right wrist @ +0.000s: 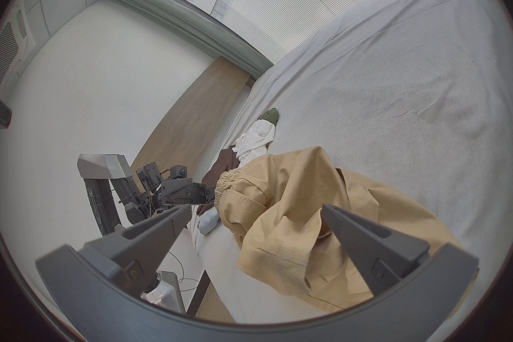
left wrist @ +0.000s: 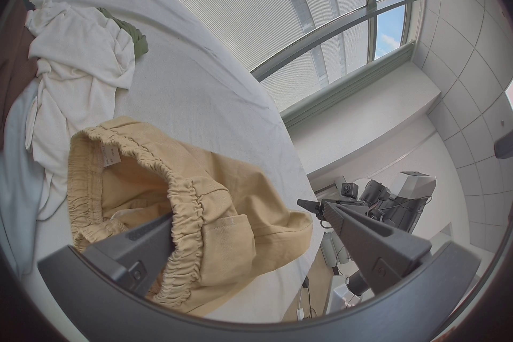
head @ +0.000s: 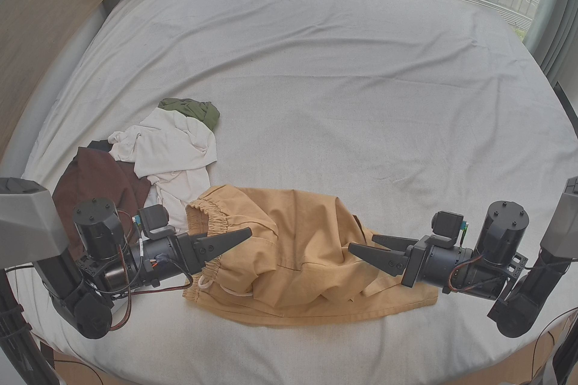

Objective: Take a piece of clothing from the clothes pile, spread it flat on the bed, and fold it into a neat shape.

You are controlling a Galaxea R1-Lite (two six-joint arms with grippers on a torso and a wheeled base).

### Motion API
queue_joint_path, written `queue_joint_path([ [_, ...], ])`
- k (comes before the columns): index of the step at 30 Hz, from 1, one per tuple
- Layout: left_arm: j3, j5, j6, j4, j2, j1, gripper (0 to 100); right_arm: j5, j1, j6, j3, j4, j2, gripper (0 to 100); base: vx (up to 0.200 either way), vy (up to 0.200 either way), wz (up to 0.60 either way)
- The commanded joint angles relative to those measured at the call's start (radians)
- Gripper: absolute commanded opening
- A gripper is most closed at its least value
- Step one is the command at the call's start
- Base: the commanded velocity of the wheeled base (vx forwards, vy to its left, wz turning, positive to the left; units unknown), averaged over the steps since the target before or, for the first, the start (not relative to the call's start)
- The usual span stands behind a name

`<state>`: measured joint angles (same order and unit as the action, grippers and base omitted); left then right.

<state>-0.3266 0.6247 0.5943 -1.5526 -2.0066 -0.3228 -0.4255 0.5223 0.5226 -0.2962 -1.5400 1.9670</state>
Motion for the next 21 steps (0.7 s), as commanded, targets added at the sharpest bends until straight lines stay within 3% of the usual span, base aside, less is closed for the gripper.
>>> queue_joint_path([
  [1,-0.014,0.001,0.002,-0.001,-0.004,-0.004,100,-0.001,0.007,0.001,0.0,0.0,0.001,100,0.0,0.0,0.0],
  [21,-0.069,-0.005,0.004,0.0,-0.116,-0.048,100,-0.001,0.008,0.001,0.0,0.0,-0.008,100,0.0,0.0,0.0],
])
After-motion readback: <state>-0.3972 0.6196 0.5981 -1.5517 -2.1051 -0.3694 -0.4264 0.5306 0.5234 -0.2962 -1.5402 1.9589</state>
